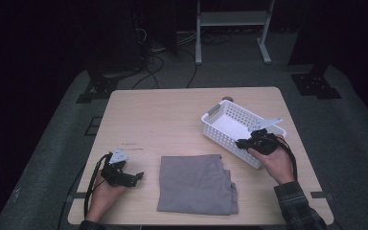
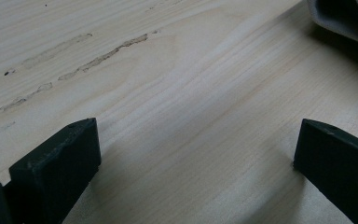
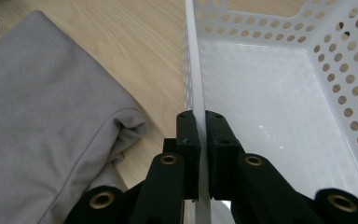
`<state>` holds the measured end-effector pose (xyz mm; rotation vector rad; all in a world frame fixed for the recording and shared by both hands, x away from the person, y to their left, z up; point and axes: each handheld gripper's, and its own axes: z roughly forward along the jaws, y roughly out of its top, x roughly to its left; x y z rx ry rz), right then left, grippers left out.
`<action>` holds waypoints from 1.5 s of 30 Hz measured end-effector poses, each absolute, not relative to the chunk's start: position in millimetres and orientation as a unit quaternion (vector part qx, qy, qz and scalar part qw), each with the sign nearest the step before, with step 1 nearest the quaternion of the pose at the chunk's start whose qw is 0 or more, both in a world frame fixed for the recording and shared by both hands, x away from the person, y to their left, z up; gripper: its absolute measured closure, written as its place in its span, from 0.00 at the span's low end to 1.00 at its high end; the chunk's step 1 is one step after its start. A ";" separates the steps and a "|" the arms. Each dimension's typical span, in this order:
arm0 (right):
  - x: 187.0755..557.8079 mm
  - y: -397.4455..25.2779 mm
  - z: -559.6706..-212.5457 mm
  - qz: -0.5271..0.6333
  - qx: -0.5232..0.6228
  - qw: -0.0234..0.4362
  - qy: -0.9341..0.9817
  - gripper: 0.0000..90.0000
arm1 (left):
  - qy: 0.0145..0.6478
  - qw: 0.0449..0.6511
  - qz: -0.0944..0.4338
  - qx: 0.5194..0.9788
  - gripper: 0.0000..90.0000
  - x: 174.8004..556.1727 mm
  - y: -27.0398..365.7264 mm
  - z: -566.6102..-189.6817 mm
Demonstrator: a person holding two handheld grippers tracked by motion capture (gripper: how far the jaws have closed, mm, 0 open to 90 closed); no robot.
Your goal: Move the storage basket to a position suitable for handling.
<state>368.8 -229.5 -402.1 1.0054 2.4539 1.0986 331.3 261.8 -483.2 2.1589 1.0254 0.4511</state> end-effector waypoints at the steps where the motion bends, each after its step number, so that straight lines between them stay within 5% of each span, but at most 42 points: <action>1: 368.8 -229.5 -402.1 0.379 0.347 0.135 0.847 0.94 | 0.395 0.347 0.174 0.832 0.00 331.3 261.8 -483.2; 28: 344.5 -243.9 -401.3 0.371 0.369 0.137 0.841 0.86 | 0.396 0.347 0.174 0.832 0.00 331.1 261.7 -483.2; 45: 413.0 -291.8 -381.3 0.352 0.422 0.192 0.814 0.77 | 0.396 0.348 0.175 0.832 0.00 331.1 261.8 -483.3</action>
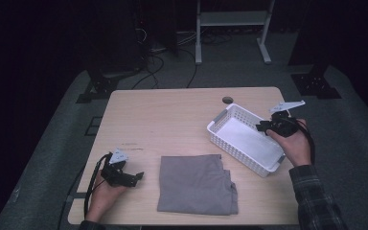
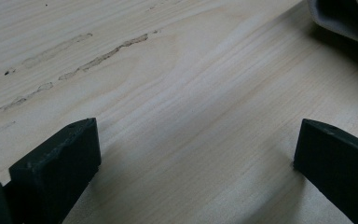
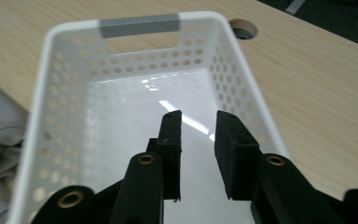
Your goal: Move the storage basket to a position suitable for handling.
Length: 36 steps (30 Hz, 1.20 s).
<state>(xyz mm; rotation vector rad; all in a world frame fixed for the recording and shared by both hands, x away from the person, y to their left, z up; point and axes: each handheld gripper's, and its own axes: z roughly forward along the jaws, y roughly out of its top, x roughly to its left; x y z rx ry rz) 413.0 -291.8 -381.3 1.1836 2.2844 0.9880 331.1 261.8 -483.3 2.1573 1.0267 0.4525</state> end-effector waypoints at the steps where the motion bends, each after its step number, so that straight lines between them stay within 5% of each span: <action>1: 418.1 -294.3 -382.3 0.349 0.426 0.193 0.812 0.76 | 0.395 0.347 0.175 0.832 0.00 331.2 261.9 -483.4; 10: 452.4 -310.4 -395.4 0.318 0.445 0.195 0.814 0.71 | 0.395 0.347 0.175 0.832 0.00 331.2 261.9 -483.3; 16: 462.6 -316.9 -410.6 0.294 0.460 0.178 0.819 0.81 | 0.395 0.347 0.175 0.832 0.00 331.2 261.9 -483.4; 25: 455.9 -323.2 -410.4 0.294 0.453 0.159 0.827 0.93 | 0.396 0.347 0.175 0.832 0.00 331.1 261.8 -483.4; 36: 432.6 -343.5 -411.9 0.302 0.468 0.157 0.815 0.94 | 0.396 0.347 0.175 0.832 0.00 331.1 261.8 -483.4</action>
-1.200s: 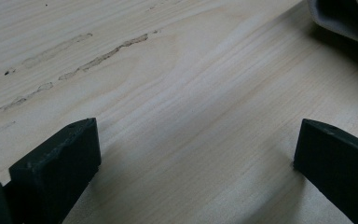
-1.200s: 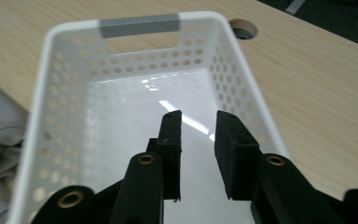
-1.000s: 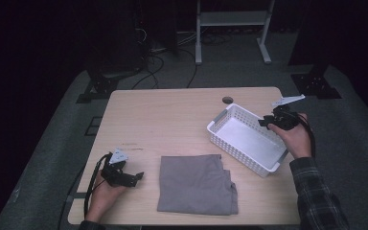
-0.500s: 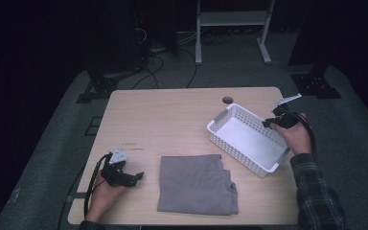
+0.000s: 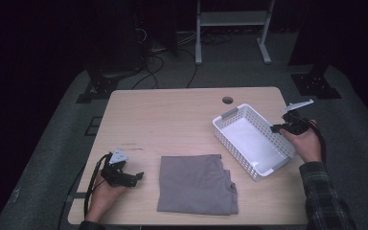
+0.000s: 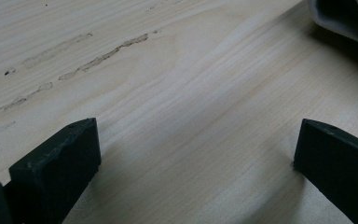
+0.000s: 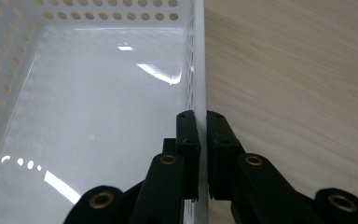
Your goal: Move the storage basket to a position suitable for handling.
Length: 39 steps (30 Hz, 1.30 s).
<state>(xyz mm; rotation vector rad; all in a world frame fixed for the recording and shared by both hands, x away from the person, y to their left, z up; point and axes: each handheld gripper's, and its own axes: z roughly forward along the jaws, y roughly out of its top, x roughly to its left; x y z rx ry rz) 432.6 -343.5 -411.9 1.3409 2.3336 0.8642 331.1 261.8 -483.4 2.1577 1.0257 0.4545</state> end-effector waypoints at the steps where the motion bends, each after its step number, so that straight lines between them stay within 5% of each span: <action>1: 429.8 -346.1 -412.0 0.303 0.471 0.156 0.814 0.94 | 0.395 0.347 0.175 0.832 0.00 331.1 261.8 -483.4; 14: 390.7 -366.7 -413.1 0.303 0.489 0.161 0.802 0.93 | 0.397 0.346 0.175 0.832 0.00 330.8 261.8 -483.1; 24: 365.8 -351.9 -391.8 0.346 0.481 0.190 0.782 0.62 | 0.398 0.347 0.175 0.831 0.00 330.8 261.6 -483.3; 39: 357.4 -311.1 -389.4 0.379 0.427 0.154 0.807 0.35 | 0.398 0.347 0.175 0.831 0.00 330.8 261.6 -483.3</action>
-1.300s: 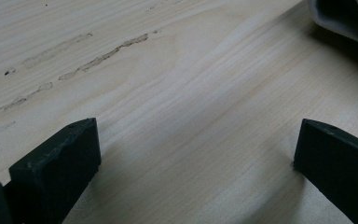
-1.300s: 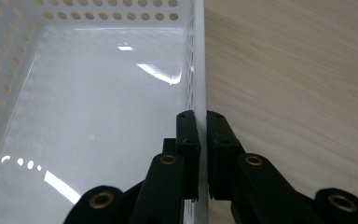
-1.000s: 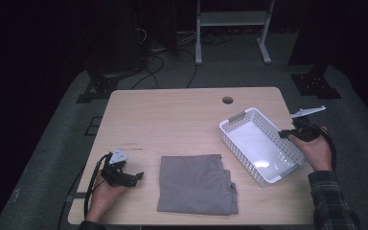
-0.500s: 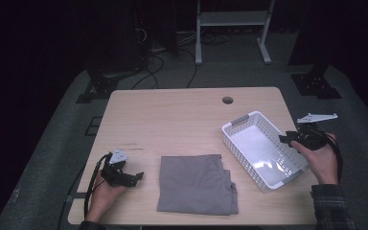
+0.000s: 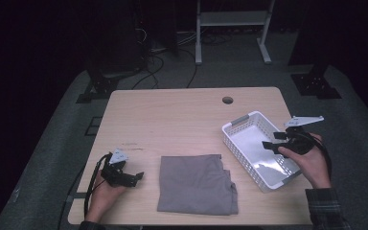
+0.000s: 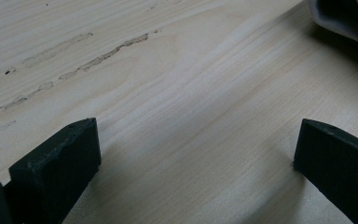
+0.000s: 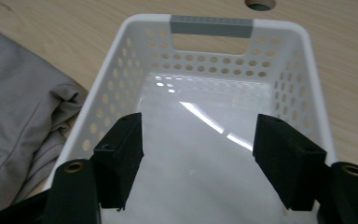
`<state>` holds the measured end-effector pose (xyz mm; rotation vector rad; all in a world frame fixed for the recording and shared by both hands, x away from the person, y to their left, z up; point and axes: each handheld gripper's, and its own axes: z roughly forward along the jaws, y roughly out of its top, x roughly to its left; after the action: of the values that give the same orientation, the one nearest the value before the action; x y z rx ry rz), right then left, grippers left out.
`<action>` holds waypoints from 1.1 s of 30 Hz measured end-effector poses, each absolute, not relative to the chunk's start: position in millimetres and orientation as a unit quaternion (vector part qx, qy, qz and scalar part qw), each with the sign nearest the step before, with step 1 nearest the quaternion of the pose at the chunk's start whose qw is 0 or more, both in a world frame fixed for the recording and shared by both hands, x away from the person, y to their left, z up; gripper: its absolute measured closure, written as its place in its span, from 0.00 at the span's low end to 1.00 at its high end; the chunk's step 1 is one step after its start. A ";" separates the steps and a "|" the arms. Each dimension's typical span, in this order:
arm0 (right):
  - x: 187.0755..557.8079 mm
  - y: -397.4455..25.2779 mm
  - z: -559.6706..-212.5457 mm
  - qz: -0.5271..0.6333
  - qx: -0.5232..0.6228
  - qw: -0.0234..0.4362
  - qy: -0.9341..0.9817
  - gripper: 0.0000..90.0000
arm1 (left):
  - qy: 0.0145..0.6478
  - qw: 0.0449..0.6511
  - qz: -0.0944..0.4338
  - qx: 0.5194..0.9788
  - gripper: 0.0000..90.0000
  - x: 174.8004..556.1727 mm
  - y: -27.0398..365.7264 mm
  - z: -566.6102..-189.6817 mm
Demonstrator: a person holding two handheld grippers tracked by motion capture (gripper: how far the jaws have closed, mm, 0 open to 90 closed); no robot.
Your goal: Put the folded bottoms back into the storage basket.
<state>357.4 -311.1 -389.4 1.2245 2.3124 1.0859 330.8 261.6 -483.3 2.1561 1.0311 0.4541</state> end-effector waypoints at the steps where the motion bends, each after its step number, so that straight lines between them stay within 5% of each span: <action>1: 357.4 -307.6 -389.7 0.379 0.421 0.154 0.809 0.34 | 0.397 0.347 0.175 0.831 0.00 330.8 261.6 -483.3; 33: 335.2 -228.2 -378.6 0.398 0.322 0.127 0.850 0.14 | 0.395 0.347 0.175 0.832 0.00 331.2 261.9 -483.2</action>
<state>335.2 -228.2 -378.6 0.9370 2.4722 1.1582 331.2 261.9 -483.2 2.1591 1.0250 0.4539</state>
